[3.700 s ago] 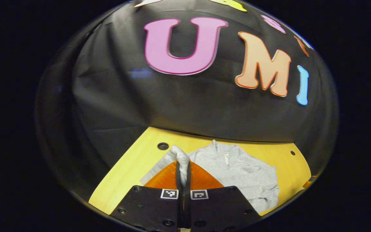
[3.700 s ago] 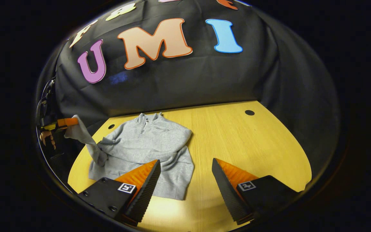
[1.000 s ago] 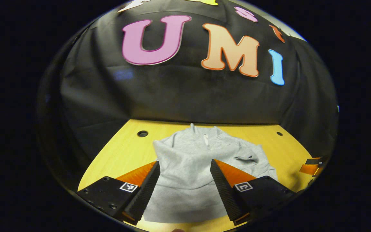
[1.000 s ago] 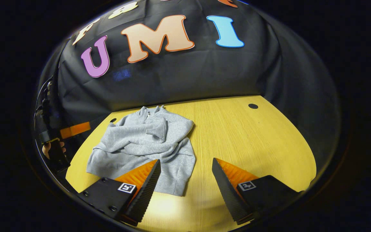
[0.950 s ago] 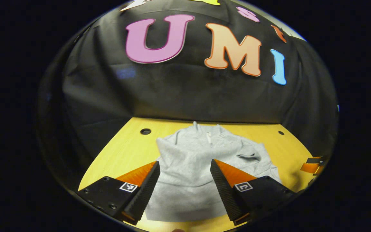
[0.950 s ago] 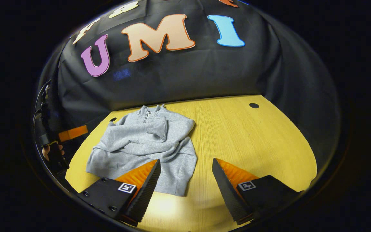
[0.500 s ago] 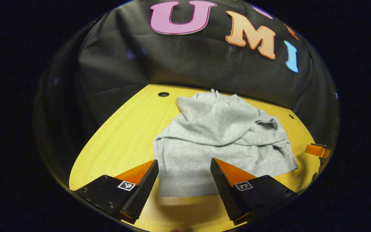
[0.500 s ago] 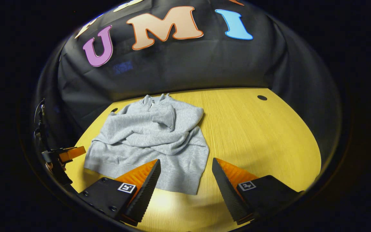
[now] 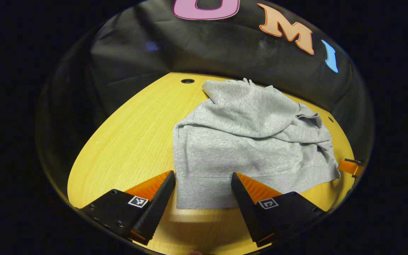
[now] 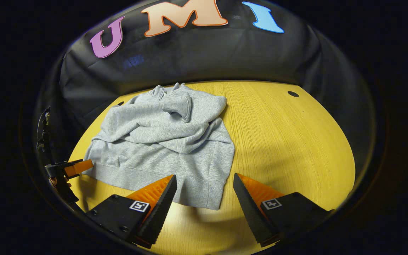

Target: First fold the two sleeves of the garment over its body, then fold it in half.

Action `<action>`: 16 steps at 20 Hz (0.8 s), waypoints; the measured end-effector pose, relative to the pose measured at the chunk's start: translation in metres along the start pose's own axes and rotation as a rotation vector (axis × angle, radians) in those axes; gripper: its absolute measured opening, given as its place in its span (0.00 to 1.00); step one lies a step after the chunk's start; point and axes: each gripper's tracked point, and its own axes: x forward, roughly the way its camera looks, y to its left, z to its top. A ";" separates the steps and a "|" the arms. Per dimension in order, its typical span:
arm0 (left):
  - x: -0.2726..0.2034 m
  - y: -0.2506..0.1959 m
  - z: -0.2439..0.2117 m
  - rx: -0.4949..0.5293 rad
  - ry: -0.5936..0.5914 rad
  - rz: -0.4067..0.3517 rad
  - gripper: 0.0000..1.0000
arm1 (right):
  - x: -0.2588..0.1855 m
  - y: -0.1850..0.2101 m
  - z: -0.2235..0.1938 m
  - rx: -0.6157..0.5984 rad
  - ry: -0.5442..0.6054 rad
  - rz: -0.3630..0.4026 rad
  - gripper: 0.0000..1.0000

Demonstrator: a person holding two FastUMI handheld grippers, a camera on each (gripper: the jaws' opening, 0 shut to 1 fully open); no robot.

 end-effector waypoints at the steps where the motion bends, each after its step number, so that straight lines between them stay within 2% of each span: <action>1: -0.001 0.000 -0.002 0.015 0.005 0.004 0.95 | 0.002 0.000 -0.002 -0.007 0.008 -0.003 0.99; 3: 0.001 0.000 0.000 0.025 -0.010 0.005 0.97 | 0.007 -0.001 -0.011 -0.020 0.034 -0.015 0.96; 4: 0.001 0.000 -0.002 0.027 -0.018 0.005 0.96 | 0.010 -0.001 -0.017 -0.022 0.051 -0.022 0.99; 5: 0.001 -0.001 0.000 0.034 -0.033 0.001 0.95 | 0.012 -0.001 -0.023 -0.022 0.073 -0.026 0.96; 6: 0.001 -0.001 -0.001 0.044 -0.044 -0.003 0.94 | 0.010 -0.001 -0.035 -0.029 0.115 -0.032 0.99; 7: 0.001 -0.001 0.000 0.047 -0.057 -0.007 0.93 | 0.011 0.000 -0.029 -0.049 0.084 -0.039 0.96; 8: 0.002 0.000 -0.001 0.040 -0.060 -0.005 0.92 | 0.008 0.002 -0.033 -0.060 0.107 -0.042 0.99; 10: 0.002 -0.001 -0.002 0.042 -0.056 0.000 0.92 | 0.009 0.006 -0.032 -0.057 0.108 -0.035 0.96; 11: 0.003 -0.001 -0.002 0.031 -0.052 0.004 0.90 | 0.010 0.007 -0.030 -0.062 0.096 -0.037 0.90; 12: 0.002 -0.003 -0.001 0.020 -0.057 0.007 0.88 | 0.015 0.010 -0.035 -0.060 0.104 -0.029 0.92; 15: 0.002 -0.005 -0.001 0.025 -0.046 -0.021 0.84 | 0.013 0.012 -0.034 -0.072 0.095 -0.031 0.79; 16: 0.003 -0.004 0.001 0.018 -0.046 -0.021 0.81 | 0.014 0.013 -0.034 -0.072 0.091 -0.032 0.80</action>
